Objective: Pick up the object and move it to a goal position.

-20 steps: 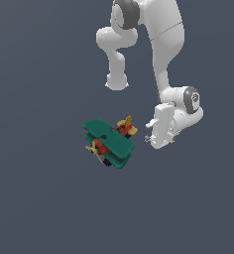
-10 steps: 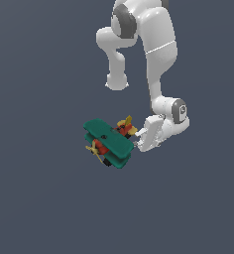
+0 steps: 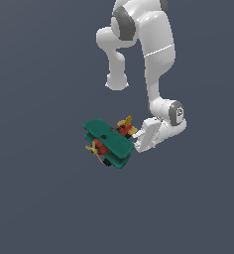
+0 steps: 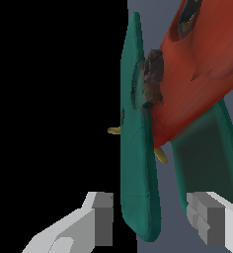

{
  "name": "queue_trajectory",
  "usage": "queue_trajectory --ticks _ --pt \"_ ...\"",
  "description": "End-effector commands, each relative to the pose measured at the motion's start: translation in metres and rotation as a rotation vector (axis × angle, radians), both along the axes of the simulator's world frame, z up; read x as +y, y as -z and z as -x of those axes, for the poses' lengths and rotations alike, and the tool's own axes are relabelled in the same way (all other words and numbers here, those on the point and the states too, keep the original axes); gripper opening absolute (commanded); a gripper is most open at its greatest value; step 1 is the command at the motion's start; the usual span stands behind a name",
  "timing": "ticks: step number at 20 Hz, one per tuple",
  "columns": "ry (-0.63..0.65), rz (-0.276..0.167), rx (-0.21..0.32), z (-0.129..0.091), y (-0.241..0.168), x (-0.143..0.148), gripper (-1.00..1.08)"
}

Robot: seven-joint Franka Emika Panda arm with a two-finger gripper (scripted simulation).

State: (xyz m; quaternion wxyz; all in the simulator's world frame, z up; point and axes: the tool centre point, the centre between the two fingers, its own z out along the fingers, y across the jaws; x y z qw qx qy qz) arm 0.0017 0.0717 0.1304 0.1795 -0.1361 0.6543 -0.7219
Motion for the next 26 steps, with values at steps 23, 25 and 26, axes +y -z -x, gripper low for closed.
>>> queue_trajectory --ticks 23,25,26 --pt "0.002 -0.001 0.003 -0.013 -0.003 -0.03 -1.0" --pt "0.003 -0.009 -0.004 -0.015 -0.003 -0.029 -1.0" --pt "0.004 -0.016 -0.009 -0.016 -0.003 -0.028 -1.0"
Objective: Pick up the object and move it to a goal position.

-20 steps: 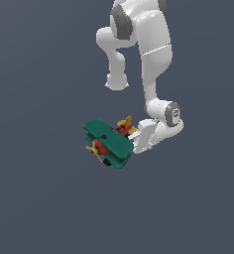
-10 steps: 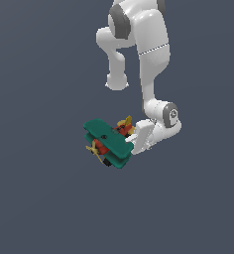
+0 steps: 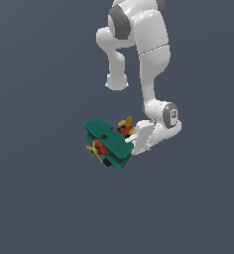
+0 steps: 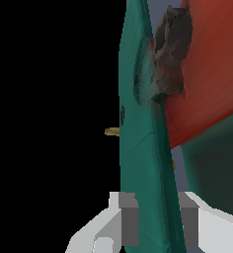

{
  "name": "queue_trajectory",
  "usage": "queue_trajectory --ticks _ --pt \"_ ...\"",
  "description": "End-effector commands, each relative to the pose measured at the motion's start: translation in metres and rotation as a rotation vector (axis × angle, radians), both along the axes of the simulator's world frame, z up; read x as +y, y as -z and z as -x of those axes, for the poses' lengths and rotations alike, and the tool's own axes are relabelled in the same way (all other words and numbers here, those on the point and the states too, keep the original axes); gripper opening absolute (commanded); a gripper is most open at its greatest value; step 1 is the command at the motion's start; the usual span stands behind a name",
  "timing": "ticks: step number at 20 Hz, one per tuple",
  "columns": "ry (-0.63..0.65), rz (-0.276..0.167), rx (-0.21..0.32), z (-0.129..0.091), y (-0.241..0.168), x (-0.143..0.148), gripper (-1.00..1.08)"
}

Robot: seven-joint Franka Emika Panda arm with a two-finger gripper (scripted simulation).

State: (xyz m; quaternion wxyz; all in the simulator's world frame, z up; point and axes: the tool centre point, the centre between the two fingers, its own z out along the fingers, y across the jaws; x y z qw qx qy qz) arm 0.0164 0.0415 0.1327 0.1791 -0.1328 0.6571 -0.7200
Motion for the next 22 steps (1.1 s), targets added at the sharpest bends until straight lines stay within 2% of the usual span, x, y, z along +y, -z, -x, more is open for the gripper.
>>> queue_trajectory --ticks 1,6,10,14,22 --pt "0.0 -0.016 -0.013 -0.003 -0.001 0.004 -1.0" --pt "0.008 -0.076 -0.06 -0.016 -0.005 0.015 -1.0" --pt "0.017 -0.15 -0.119 -0.03 -0.011 0.029 -1.0" --pt "0.028 -0.248 -0.198 -0.05 -0.022 0.046 -1.0" --pt "0.054 -0.479 -0.384 -0.092 -0.061 0.08 -1.0"
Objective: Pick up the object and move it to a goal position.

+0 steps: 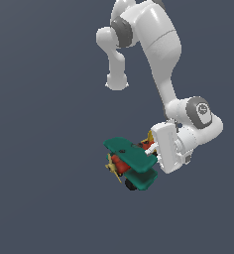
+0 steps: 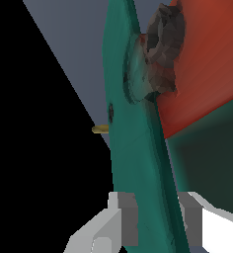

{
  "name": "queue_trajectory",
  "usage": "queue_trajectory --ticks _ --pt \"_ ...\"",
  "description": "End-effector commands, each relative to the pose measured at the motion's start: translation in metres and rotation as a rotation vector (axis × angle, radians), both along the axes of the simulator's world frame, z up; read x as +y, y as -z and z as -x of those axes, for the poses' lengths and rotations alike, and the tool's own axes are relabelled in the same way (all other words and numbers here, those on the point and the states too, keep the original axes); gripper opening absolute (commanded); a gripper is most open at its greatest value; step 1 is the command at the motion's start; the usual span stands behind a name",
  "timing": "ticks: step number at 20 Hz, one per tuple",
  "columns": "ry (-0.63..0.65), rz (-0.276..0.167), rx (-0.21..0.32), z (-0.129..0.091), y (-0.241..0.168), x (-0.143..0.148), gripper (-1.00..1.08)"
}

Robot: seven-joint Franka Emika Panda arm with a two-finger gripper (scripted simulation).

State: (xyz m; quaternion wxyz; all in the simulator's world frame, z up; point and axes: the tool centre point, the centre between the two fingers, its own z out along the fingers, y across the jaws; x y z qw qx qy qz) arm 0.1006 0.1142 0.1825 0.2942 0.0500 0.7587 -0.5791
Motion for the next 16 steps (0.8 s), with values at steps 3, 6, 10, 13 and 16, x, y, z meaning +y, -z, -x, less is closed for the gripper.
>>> queue_trajectory --ticks 3,6,10,13,16 --pt "0.011 -0.121 -0.101 -0.021 -0.027 0.016 -1.0" --pt "0.018 -0.186 -0.154 -0.031 -0.041 0.023 -1.0" --pt "0.026 -0.256 -0.21 -0.04 -0.058 0.028 -1.0" --pt "0.029 -0.29 -0.238 -0.045 -0.066 0.031 -1.0" --pt "0.03 -0.303 -0.248 -0.046 -0.07 0.031 -1.0"
